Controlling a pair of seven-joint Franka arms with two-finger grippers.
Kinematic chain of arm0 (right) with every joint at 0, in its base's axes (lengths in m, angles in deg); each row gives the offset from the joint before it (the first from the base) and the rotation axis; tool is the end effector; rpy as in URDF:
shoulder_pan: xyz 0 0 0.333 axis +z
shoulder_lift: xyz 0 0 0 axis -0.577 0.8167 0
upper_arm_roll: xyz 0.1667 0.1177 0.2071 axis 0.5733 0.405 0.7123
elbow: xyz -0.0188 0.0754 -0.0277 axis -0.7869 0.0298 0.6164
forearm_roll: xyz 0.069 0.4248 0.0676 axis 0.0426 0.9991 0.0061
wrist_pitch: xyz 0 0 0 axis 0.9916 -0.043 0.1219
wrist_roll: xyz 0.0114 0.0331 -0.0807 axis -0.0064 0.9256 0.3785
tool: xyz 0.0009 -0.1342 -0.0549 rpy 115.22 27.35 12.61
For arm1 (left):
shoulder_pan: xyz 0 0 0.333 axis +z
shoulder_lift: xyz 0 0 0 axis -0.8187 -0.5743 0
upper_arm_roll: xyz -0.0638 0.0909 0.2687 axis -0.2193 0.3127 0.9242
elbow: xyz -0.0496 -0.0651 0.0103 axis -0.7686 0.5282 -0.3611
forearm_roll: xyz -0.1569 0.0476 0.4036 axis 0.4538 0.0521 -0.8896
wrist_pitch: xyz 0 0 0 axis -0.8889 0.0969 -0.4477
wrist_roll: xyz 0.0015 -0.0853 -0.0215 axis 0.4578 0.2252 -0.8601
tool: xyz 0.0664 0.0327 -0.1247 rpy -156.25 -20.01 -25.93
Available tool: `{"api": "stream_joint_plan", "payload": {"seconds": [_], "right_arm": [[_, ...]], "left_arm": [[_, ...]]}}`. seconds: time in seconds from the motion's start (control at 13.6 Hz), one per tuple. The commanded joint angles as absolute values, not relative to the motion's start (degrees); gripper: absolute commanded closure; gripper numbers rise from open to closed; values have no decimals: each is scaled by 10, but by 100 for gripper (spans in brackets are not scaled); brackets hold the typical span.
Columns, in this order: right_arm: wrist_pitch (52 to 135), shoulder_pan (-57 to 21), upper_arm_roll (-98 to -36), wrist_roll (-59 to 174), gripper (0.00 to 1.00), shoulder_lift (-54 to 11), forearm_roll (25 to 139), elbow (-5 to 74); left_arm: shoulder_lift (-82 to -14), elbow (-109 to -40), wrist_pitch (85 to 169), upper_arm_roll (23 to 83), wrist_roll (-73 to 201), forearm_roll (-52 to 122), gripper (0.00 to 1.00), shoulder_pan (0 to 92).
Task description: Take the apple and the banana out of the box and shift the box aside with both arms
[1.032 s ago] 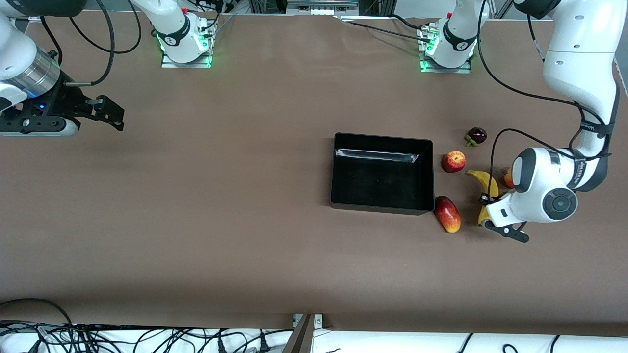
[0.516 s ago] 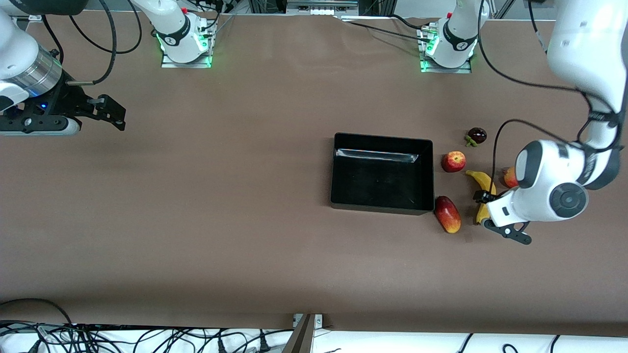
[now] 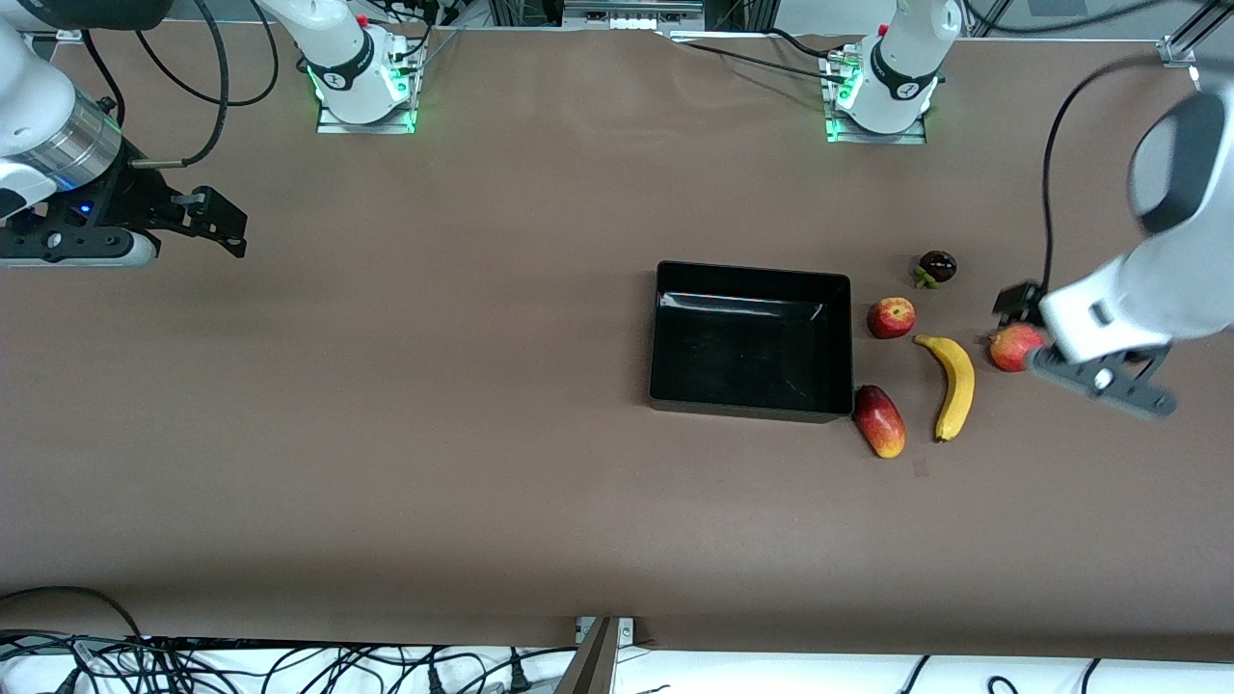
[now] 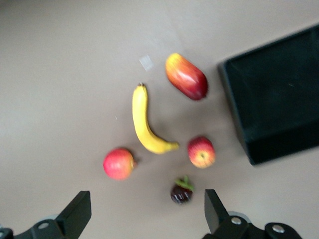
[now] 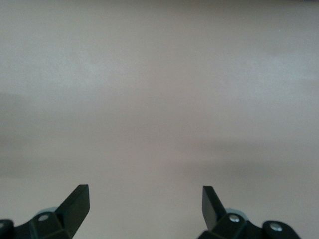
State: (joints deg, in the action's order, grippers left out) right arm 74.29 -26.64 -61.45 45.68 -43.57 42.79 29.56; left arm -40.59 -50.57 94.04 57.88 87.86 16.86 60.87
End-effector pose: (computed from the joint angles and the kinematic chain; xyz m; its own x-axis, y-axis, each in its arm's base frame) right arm 0.6064 0.0860 0.5255 0.9990 0.0320 0.0302 0.0309 -0.9989 0.0360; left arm 0.6618 -0.0397 0.4845 0.9012 -0.3924 -0.1838 -0.4061 -0.9128 -0.0427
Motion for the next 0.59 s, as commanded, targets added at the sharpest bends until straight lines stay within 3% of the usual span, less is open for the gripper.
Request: {"api": "stream_joint_plan", "payload": {"seconds": [0.0,0.22,0.52], "right_arm": [[755,-237,-612,464,0,-407,434,284],[710,-193,-610,470,0,-404,430,288],[727,-90,-608,408,0,-357,441,278]], "left_arm": [[-332,-528,914,595,856,213,0,593],[-229,-658,969,663,746,259,0,548],[-216,-691,1014,675,748,250,0,542]]}}
